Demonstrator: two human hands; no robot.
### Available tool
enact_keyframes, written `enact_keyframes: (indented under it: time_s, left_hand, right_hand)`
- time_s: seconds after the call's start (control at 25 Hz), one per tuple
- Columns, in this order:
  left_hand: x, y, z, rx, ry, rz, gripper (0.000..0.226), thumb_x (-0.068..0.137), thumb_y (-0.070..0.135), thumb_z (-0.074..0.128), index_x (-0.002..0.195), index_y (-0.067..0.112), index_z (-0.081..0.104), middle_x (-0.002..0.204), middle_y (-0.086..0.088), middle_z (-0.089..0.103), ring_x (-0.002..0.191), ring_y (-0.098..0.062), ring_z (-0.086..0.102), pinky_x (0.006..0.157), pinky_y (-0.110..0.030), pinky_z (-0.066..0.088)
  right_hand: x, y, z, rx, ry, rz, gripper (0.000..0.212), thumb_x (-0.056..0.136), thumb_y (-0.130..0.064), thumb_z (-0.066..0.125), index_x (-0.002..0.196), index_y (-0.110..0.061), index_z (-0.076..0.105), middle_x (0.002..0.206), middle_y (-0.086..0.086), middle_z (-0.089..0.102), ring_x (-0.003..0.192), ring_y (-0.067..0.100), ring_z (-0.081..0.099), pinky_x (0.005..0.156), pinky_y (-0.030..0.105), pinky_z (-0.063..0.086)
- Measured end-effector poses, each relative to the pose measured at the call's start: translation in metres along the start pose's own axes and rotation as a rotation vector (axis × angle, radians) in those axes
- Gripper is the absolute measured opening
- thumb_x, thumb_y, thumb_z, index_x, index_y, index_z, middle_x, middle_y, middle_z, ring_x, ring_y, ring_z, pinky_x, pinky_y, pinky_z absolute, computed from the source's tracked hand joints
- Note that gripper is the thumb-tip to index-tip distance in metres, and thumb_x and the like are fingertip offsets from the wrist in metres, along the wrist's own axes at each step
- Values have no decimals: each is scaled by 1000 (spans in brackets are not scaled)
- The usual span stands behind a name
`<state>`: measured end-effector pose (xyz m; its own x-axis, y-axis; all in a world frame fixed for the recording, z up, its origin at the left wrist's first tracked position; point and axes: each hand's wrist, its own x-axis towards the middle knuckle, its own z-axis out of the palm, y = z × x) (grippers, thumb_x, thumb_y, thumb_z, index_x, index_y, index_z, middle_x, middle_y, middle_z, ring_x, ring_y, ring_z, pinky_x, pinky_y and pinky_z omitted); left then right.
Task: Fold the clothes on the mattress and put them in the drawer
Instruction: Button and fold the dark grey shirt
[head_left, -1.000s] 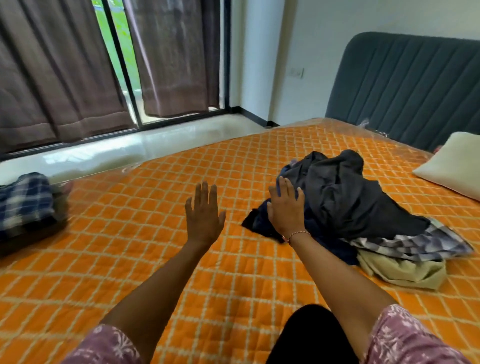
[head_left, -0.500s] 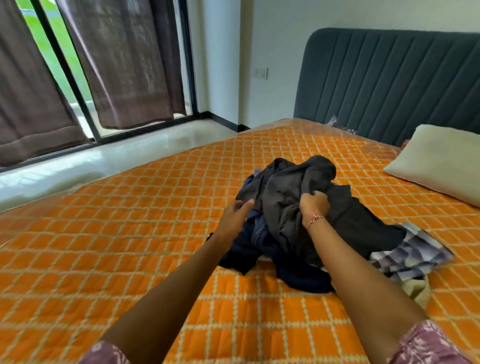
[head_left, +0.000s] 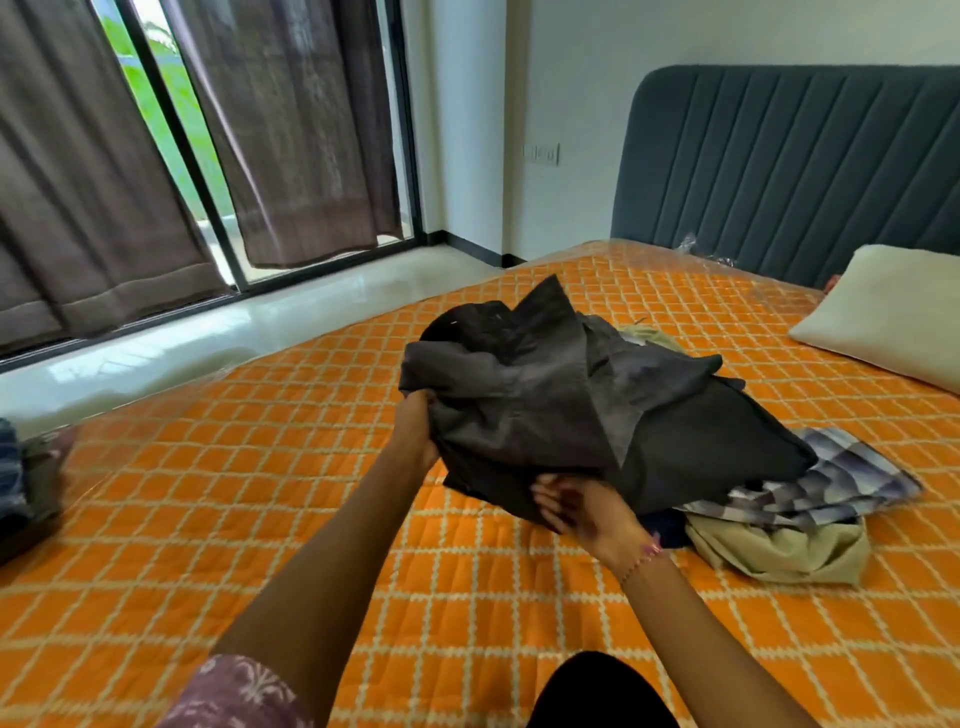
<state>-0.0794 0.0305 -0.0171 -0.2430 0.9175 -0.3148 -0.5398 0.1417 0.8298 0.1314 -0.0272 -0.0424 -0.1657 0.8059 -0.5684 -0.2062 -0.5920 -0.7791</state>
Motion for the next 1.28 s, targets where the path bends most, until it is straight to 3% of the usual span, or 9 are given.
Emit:
enact_keyframes:
  time_s: [0.08, 0.16, 0.4, 0.52, 0.68, 0.88, 1.0, 1.12, 1.28]
  left_hand:
    - [-25, 21, -22, -18, 4, 7, 23, 94, 5, 33, 87, 9, 55, 83, -13, 61, 73, -26, 63, 66, -35, 55]
    - [-52, 44, -55, -4, 0, 3, 29, 98, 9, 30, 86, 9, 56, 77, -13, 66, 61, -22, 68, 53, -28, 56]
    - [-115, 102, -164, 165, 257, 161, 17, 95, 6, 38, 92, 11, 54, 72, -11, 59, 63, -23, 58, 53, -27, 49]
    - [-164, 134, -212, 656, 254, 128, 11, 95, 10, 51, 104, 15, 54, 82, -6, 58, 74, -20, 55, 64, -29, 46]
    - [-234, 200, -266, 1507, -29, -420, 22, 93, 9, 58, 114, 15, 60, 113, -10, 65, 83, -13, 63, 77, -28, 48]
    - [-260, 231, -241, 1163, 72, 262, 61, 83, 10, 72, 137, 13, 44, 118, -10, 56, 100, -14, 55, 79, -18, 45]
    - [-263, 205, -207, 1498, 209, 608, 83, 67, 42, 82, 137, 21, 43, 125, -9, 45, 118, -24, 45, 97, -31, 41]
    - [-265, 179, -193, 1563, 486, 1110, 68, 69, 48, 75, 122, 12, 55, 116, -11, 56, 107, -29, 54, 88, -40, 45]
    - [-250, 188, -165, 1234, 385, 795, 40, 67, 26, 81, 97, 6, 62, 93, -8, 63, 86, -23, 56, 75, -37, 45]
  right_hand:
    - [-12, 12, -7, 252, 147, 53, 50, 92, -53, 47, 122, -14, 58, 115, 1, 57, 104, 23, 55, 83, 39, 43]
    - [-18, 5, 15, 403, -13, -7, 57, 87, -62, 49, 123, -19, 57, 116, -1, 60, 108, 27, 57, 87, 43, 48]
    - [-11, 2, 158, 46, -43, -117, 11, 86, -1, 58, 97, -1, 59, 65, 9, 64, 53, 17, 60, 35, 17, 43]
    - [-49, -2, 209, -142, -219, -127, 18, 93, -9, 49, 76, -11, 53, 66, 3, 59, 52, 11, 55, 42, 19, 44]
    - [-87, -19, 268, -505, -419, -136, 23, 91, -8, 44, 70, -15, 48, 67, 5, 52, 57, 15, 51, 51, 21, 43]
    - [-143, -34, 337, -964, -711, -170, 17, 77, -1, 51, 85, -8, 64, 74, 11, 68, 62, 23, 63, 58, 26, 53]
    - [-170, -54, 353, -1067, -780, -263, 18, 82, 4, 48, 78, -6, 62, 60, 4, 68, 49, 14, 63, 49, 19, 51]
    - [-180, -78, 350, -1104, -765, -314, 20, 85, 3, 46, 75, -7, 60, 58, 3, 68, 48, 12, 63, 46, 17, 51]
    - [-176, -84, 341, -1234, -744, -368, 15, 83, 3, 53, 84, -8, 64, 77, 8, 68, 69, 21, 65, 60, 24, 56]
